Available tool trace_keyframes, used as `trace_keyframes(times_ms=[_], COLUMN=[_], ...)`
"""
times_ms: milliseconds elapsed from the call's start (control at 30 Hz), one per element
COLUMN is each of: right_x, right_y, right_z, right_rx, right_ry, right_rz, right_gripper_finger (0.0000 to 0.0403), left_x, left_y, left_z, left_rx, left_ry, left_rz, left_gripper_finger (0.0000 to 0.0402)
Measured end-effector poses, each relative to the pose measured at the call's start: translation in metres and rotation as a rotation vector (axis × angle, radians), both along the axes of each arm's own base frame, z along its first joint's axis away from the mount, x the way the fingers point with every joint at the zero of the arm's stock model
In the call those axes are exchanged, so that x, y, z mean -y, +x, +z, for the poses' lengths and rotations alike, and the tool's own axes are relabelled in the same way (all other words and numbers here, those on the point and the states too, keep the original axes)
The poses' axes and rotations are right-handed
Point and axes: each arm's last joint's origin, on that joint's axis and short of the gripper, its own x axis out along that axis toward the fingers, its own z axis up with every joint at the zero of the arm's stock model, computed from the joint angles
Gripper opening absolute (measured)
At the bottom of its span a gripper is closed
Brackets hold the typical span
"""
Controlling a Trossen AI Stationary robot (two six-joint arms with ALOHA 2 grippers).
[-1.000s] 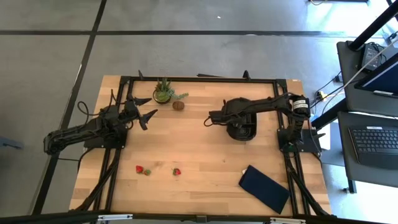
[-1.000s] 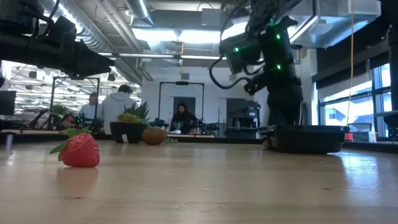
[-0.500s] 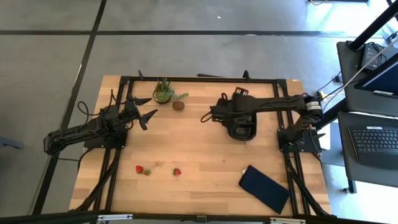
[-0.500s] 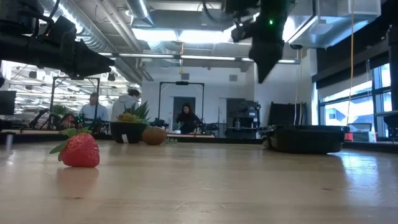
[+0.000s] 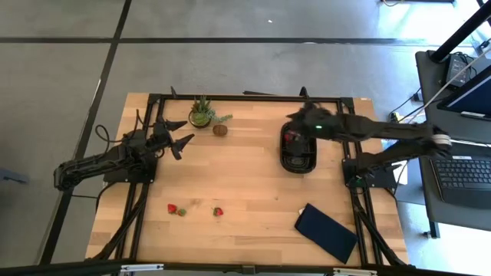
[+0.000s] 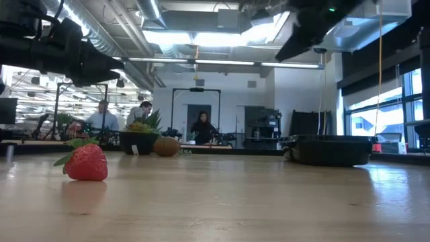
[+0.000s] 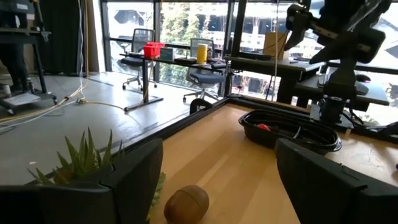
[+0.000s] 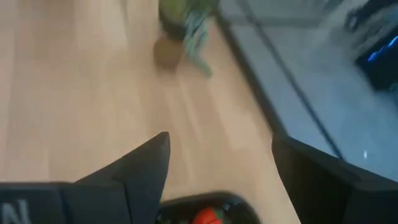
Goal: Pick and placing Produce into tupperware
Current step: Put the red strawberry into the black bin
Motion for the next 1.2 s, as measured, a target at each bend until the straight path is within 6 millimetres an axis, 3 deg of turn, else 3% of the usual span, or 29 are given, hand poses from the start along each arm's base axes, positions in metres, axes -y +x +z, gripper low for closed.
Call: trace_keyframes(times_ms=[267, 533, 667, 867, 1200], right_x=[-0.006, -0.017, -0.022, -0.025, -0.026], right_y=[-0.068, -0.112, -0.127, -0.141, -0.147], right_z=[-0.029, -0.055, -0.065, -0.082, -0.099], right_rx=[0.33, 0.477, 0.55, 0.606, 0.632], right_ry=[-0.015, 0.01, 0.029, 0.011, 0.005], right_rz=[0.068, 0.119, 0.167, 0.172, 0.173], right_gripper_finger=[0.0282, 0.0282, 0.0282, 0.0282, 0.0282], left_x=[0.0, 0.0, 0.001, 0.007, 0.013], left_y=[0.0, 0.0, 0.001, 0.003, 0.011], left_z=[0.004, 0.004, 0.004, 0.004, 0.002], left_rx=[0.035, 0.037, 0.036, 0.032, -0.055], left_ry=[0.011, 0.013, 0.014, 0.024, 0.175], left_rz=[0.0, -0.001, -0.048, -0.251, -0.421], left_gripper_finger=[0.0302, 0.0302, 0.0302, 0.0302, 0.0302])
